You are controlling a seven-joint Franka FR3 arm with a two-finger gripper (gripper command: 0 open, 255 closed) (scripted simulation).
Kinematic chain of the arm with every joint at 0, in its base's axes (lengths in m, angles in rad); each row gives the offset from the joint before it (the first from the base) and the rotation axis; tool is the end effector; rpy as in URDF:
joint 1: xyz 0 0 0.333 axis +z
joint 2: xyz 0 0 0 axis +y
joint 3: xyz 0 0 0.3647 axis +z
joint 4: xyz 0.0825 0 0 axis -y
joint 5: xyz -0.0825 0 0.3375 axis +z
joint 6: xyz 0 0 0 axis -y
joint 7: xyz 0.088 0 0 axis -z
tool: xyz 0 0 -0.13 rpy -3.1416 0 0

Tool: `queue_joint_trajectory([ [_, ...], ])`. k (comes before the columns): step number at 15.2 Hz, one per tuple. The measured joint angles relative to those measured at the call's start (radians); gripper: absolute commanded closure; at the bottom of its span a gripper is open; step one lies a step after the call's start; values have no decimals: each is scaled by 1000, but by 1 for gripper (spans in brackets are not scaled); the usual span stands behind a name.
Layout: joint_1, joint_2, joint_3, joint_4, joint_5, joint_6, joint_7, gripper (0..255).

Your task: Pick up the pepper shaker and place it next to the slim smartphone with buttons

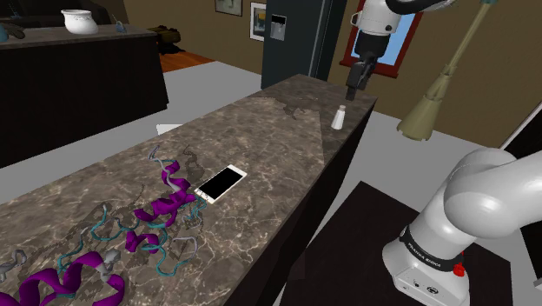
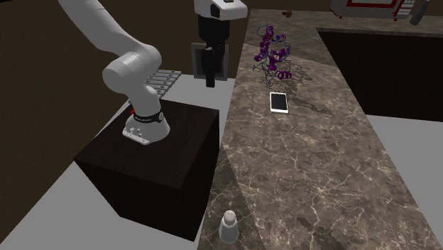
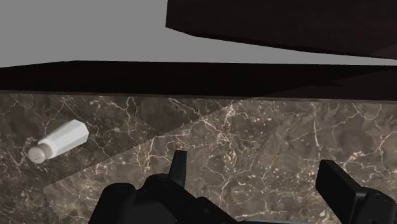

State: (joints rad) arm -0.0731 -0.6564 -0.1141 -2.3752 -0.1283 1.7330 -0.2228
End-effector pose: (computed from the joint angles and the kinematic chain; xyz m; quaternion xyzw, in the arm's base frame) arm 0.2707 -0.0765 0.5738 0.9988 0.0394 0.0003 0.0292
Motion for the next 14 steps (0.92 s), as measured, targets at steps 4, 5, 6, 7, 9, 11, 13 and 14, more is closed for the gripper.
queue_joint_trajectory([
  [4,-27,62,-70,-17,-36,103,-66,0],
  [5,-31,89,-87,-8,-41,128,-81,0],
  [6,-37,119,-109,0,-47,157,-101,0],
  [7,-41,141,-124,4,-51,181,-115,0],
  [9,-47,199,-158,15,-55,239,-147,0],
  [11,-56,244,-193,28,-57,283,-183,0],
  [13,-61,303,-228,44,-50,338,-220,0],
  [14,-66,324,-247,48,-48,360,-242,0],
])
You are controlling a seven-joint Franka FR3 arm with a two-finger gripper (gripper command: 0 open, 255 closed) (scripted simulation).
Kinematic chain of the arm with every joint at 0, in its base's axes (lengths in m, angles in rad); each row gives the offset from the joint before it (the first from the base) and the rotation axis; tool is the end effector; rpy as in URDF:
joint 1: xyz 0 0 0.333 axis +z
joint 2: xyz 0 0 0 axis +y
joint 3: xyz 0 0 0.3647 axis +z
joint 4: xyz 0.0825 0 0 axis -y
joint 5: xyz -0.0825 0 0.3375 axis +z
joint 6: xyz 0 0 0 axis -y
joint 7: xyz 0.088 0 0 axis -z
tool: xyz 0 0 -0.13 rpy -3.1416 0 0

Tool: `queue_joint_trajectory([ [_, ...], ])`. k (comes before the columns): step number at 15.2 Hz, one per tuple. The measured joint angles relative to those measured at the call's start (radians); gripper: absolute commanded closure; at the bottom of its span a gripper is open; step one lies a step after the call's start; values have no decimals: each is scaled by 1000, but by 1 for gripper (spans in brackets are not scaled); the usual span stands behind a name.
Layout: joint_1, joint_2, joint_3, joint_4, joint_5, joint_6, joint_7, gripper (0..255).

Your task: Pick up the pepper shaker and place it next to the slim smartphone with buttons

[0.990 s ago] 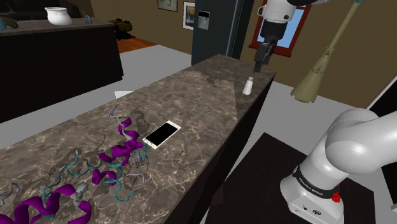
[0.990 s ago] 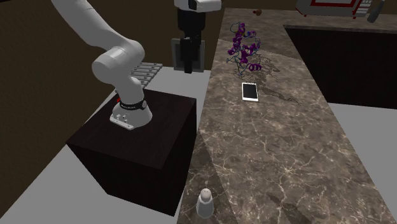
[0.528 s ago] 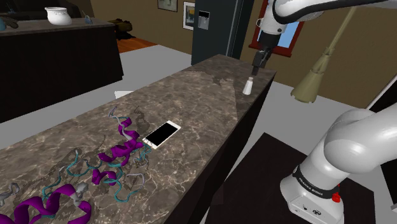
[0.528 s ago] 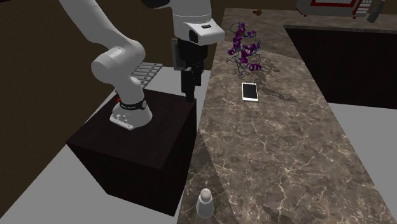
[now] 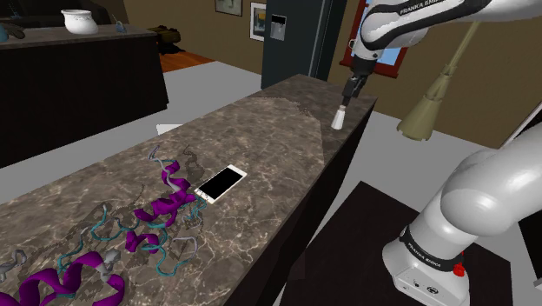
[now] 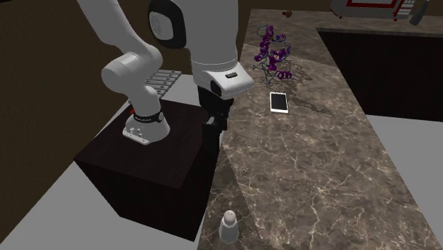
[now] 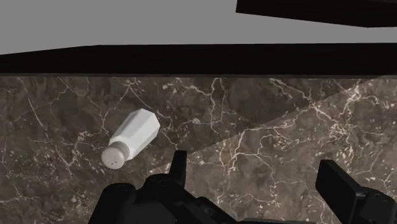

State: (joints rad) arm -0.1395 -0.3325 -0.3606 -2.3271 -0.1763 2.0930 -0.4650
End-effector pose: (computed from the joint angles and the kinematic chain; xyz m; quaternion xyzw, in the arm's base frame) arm 0.3437 -0.2167 0.5107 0.9985 0.0301 0.0275 0.0370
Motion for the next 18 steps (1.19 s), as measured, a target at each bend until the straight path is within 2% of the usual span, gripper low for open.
queue_joint_trajectory([
  [5,-7,164,-78,86,61,99,-110,0],
  [10,-27,353,-135,191,179,188,-245,0],
  [12,-42,413,-144,229,224,207,-292,0],
  [18,-57,491,-139,236,281,270,-335,0],
])
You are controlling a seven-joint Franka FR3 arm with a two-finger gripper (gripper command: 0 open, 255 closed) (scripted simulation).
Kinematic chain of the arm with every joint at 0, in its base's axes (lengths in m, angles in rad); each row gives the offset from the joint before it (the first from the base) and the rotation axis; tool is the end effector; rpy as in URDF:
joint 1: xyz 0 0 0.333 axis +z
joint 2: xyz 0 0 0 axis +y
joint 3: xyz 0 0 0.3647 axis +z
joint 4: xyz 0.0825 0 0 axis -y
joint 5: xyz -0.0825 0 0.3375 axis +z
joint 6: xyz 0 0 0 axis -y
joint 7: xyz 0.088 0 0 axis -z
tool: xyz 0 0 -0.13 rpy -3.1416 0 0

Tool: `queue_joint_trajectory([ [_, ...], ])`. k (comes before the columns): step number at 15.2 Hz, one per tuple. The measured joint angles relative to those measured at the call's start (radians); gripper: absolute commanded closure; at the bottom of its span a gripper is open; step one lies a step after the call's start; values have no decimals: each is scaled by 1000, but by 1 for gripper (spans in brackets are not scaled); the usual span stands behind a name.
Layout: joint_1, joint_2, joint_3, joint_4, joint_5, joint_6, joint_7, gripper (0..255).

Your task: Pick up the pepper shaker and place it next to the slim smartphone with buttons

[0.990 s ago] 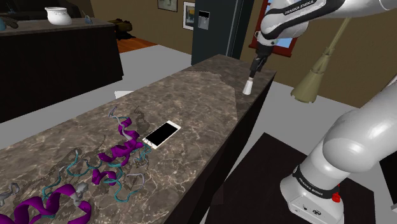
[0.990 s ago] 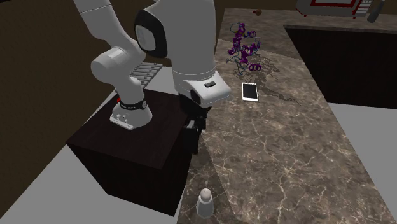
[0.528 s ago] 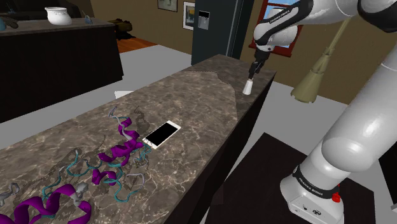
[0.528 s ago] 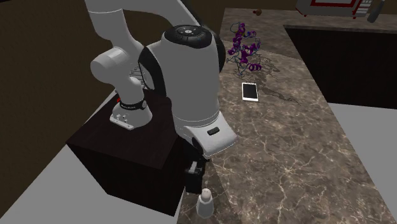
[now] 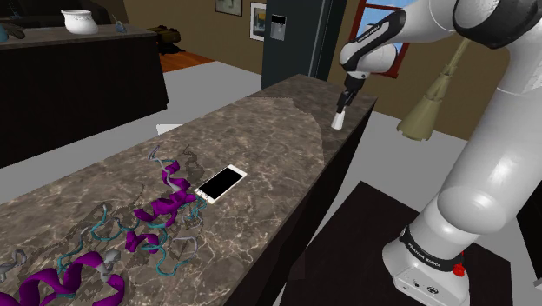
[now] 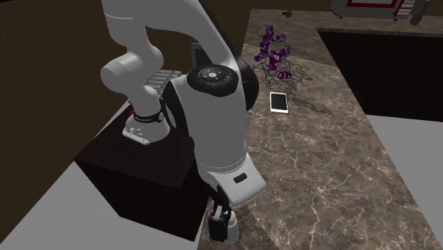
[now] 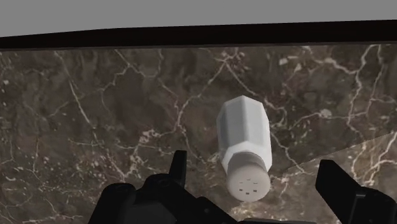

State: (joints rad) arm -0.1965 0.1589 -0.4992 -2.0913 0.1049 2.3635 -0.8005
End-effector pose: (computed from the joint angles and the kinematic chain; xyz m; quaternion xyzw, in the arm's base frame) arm 0.4335 -0.3453 0.4232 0.9975 0.0226 0.0504 0.0447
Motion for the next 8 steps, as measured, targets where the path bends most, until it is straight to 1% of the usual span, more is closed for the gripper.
queue_joint_trajectory([
  [2,-3,9,1,-7,8,15,-7,0],
  [8,-3,13,2,-8,11,19,-9,0],
])
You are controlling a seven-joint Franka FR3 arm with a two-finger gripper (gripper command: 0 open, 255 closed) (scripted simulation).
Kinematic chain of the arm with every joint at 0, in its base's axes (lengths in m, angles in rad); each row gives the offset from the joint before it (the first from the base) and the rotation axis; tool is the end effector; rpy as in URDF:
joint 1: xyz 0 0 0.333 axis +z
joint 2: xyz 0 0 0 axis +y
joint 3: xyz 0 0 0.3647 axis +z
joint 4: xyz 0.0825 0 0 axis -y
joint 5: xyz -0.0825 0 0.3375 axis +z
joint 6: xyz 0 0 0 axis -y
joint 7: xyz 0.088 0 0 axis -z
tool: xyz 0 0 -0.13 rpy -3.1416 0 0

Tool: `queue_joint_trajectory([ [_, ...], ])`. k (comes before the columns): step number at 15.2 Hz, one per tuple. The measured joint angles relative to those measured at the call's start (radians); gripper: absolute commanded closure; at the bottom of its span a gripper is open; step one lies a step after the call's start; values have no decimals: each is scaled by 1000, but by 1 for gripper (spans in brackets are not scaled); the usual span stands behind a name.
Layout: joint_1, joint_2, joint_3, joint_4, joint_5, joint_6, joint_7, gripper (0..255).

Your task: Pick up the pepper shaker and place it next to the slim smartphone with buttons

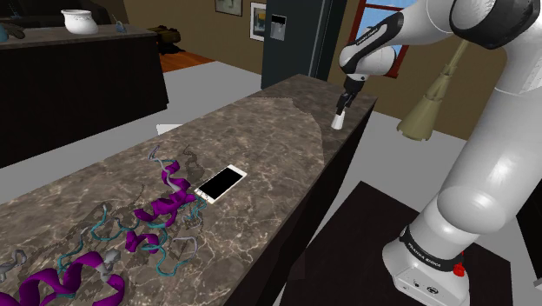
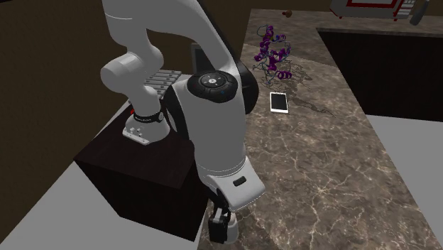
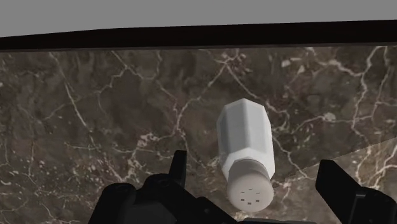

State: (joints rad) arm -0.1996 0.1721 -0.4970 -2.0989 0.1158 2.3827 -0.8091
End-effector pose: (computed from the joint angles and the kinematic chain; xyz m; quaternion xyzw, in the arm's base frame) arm 0.4344 -0.3462 0.4154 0.9975 0.0227 0.0506 0.0447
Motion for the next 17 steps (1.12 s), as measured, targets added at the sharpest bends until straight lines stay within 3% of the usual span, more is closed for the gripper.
queue_joint_trajectory([
  [1,0,0,0,0,0,0,0,255],
  [11,0,0,0,1,0,0,0,255],
  [17,6,-36,-7,30,-28,-60,19,255],
])
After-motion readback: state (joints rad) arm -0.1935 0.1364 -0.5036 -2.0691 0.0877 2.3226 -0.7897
